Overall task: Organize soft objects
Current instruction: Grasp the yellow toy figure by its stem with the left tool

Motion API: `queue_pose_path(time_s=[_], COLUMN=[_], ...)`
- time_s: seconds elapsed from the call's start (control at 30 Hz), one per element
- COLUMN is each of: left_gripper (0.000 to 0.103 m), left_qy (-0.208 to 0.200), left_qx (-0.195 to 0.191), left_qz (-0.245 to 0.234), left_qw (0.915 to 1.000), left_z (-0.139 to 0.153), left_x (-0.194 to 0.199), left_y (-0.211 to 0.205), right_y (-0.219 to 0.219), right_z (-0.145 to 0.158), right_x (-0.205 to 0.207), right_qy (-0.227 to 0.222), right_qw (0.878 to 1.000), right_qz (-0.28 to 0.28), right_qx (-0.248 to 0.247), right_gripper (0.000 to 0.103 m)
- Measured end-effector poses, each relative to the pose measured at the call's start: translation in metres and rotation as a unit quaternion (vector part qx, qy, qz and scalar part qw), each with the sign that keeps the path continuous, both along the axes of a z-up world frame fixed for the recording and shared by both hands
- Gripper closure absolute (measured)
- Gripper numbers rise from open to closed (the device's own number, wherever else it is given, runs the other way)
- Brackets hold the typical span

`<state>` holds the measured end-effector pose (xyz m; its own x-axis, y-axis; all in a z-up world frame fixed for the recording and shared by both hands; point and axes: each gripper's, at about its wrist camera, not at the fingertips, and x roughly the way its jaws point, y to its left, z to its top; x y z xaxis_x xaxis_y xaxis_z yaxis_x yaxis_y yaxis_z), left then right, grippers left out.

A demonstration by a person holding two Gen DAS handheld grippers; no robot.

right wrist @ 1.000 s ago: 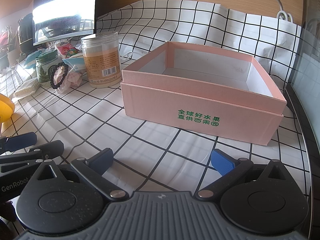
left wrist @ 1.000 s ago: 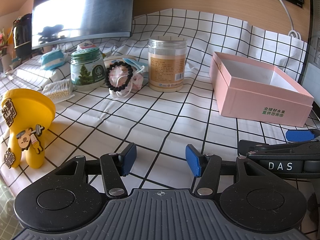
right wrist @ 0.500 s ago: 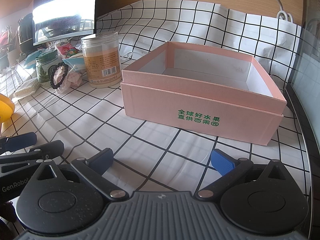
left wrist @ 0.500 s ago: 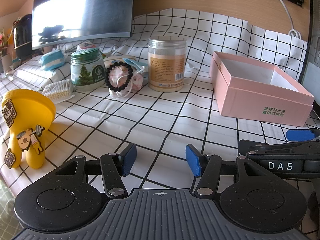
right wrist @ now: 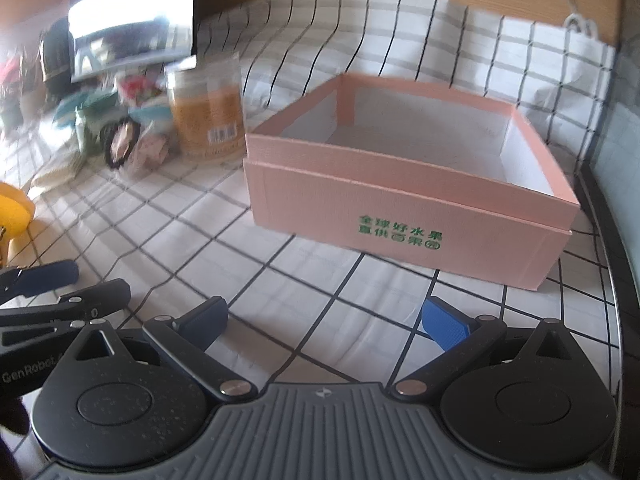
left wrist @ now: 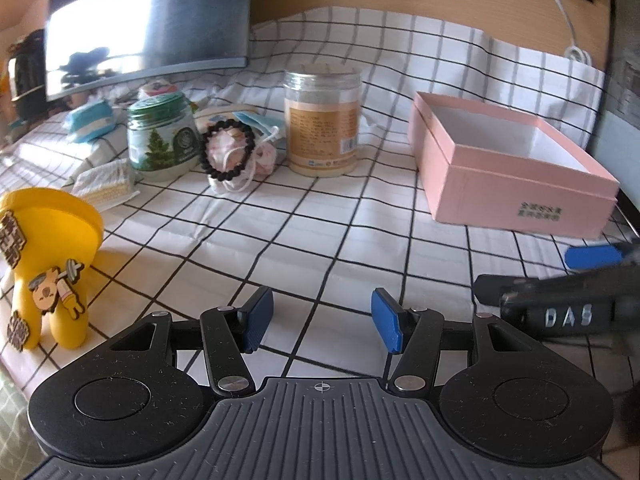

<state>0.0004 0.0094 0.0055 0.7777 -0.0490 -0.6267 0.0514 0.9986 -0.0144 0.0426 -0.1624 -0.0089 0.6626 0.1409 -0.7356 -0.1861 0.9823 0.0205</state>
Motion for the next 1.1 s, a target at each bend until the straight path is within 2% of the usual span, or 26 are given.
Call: queue_pose_path(time_s=[0.1, 0.17, 0.23, 0.33, 0.37, 0.47, 0.53, 0.6, 0.67, 0.73, 0.77, 0.8, 0.83, 0.9, 1.0, 1.1], left_gripper=[0.045, 0.051, 0.064, 0.066, 0.066, 0.066, 0.066, 0.066, 0.066, 0.066, 0.066, 0.066, 0.065, 0.063, 0.062, 0.062], left_qy=[0.022, 0.043, 0.074, 0.09, 0.081, 0.008, -0.028, -0.032, -0.013, -0.002, 0.011, 0.022, 0.034, 0.052, 0.056, 0.054], left_qx=[-0.013, -0.036, -0.089, -0.179, -0.19, -0.185, -0.176, -0.173, -0.165, -0.172, -0.18, -0.184, -0.186, -0.184, -0.186, -0.215], left_qz=[-0.033, -0.058, -0.074, -0.078, -0.07, -0.012, 0.041, 0.079, 0.104, 0.084, 0.061, 0.049, 0.04, 0.028, 0.01, -0.035], left_qw=[0.9991, 0.9967, 0.9905, 0.9765, 0.976, 0.9826, 0.9831, 0.9813, 0.9807, 0.9816, 0.9817, 0.9814, 0.9811, 0.9811, 0.9809, 0.9746], left_z=[0.005, 0.01, 0.017, 0.035, 0.043, 0.081, 0.091, 0.087, 0.077, 0.069, 0.063, 0.058, 0.052, 0.039, 0.029, 0.027], left_x=[-0.003, -0.003, -0.002, -0.004, -0.007, -0.031, -0.038, -0.034, -0.026, -0.018, -0.014, -0.011, -0.005, 0.004, 0.007, 0.011], left_y=[0.011, 0.023, 0.045, 0.089, 0.101, 0.154, 0.19, 0.219, 0.245, 0.258, 0.264, 0.269, 0.27, 0.273, 0.276, 0.275], right_y=[0.001, 0.004, 0.003, 0.005, 0.008, 0.026, 0.049, 0.073, 0.101, 0.134, 0.146, 0.163, 0.175, 0.194, 0.207, 0.216], right_z=[0.005, 0.007, 0.011, 0.015, 0.017, 0.032, 0.047, 0.06, 0.071, 0.081, 0.082, 0.084, 0.083, 0.08, 0.084, 0.083], right_x=[0.009, 0.019, 0.021, 0.025, 0.025, 0.015, 0.006, 0.001, -0.001, -0.003, -0.002, -0.002, 0.001, 0.006, 0.01, 0.019], right_qy=[0.039, 0.068, 0.084, 0.105, 0.107, 0.071, 0.036, 0.014, 0.004, -0.006, -0.008, -0.003, 0.011, 0.04, 0.047, 0.053], right_qw=[0.999, 0.997, 0.996, 0.994, 0.994, 0.997, 0.998, 0.997, 0.993, 0.988, 0.986, 0.982, 0.98, 0.977, 0.976, 0.976], right_qz=[-0.006, -0.012, -0.016, -0.009, -0.006, 0.016, 0.047, 0.08, 0.116, 0.153, 0.167, 0.185, 0.197, 0.207, 0.21, 0.208], right_qx=[-0.01, -0.015, -0.018, -0.023, -0.025, -0.032, -0.03, -0.017, 0.005, 0.022, 0.025, 0.026, 0.023, 0.026, 0.034, 0.03], right_gripper=[0.0, 0.0, 0.0, 0.0, 0.0, 0.004, 0.004, 0.004, 0.004, 0.005, 0.008, 0.025, 0.054, 0.077, 0.077, 0.077])
